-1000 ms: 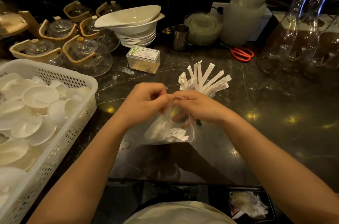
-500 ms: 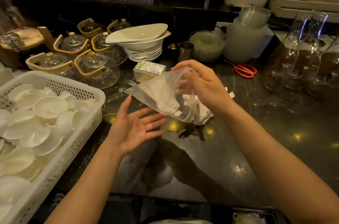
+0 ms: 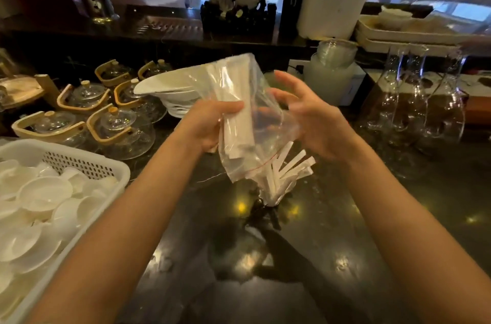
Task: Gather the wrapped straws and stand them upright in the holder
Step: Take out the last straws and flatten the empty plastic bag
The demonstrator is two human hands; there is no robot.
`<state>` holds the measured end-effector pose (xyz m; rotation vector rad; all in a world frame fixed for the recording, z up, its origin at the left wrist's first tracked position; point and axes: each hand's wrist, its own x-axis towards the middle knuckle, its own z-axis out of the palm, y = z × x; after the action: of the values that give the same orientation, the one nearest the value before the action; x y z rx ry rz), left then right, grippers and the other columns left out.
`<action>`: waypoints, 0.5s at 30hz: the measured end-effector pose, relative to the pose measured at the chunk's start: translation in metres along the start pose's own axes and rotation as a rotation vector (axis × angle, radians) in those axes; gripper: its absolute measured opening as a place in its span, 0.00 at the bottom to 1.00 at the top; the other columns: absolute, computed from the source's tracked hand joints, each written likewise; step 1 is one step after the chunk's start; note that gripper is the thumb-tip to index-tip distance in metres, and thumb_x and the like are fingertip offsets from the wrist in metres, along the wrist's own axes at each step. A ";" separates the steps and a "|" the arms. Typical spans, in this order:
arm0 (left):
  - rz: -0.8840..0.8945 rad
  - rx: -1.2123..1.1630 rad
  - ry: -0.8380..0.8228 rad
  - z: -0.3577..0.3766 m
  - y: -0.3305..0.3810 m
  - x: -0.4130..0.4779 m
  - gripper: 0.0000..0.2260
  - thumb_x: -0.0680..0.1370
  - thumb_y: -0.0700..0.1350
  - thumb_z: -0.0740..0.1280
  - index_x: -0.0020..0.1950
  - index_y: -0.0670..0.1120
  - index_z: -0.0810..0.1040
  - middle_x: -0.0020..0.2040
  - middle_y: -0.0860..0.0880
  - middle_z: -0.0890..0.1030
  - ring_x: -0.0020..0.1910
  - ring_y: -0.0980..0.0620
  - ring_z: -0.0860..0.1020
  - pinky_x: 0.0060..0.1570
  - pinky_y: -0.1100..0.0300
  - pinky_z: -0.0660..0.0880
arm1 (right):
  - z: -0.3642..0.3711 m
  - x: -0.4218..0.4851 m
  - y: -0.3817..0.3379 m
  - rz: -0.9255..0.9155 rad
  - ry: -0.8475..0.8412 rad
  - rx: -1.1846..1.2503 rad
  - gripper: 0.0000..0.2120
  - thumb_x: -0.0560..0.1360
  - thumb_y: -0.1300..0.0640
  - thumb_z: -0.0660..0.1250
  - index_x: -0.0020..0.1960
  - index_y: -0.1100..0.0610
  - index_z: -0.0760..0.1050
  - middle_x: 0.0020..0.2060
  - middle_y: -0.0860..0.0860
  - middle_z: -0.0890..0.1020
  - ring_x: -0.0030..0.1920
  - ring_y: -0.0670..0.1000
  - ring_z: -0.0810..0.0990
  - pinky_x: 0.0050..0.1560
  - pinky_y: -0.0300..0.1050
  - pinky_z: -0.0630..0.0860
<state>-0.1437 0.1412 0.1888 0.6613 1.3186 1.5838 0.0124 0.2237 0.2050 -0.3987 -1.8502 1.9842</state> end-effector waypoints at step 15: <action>0.282 0.285 -0.259 0.058 -0.020 0.059 0.15 0.71 0.38 0.67 0.54 0.53 0.72 0.54 0.46 0.77 0.56 0.46 0.78 0.56 0.48 0.76 | -0.051 0.022 0.014 -0.087 0.218 -0.342 0.18 0.73 0.58 0.65 0.59 0.49 0.62 0.49 0.40 0.75 0.49 0.39 0.77 0.44 0.30 0.78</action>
<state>-0.1122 0.2198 0.1769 1.2320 1.3076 1.4768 0.0154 0.2780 0.1881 -0.5958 -2.0251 1.5022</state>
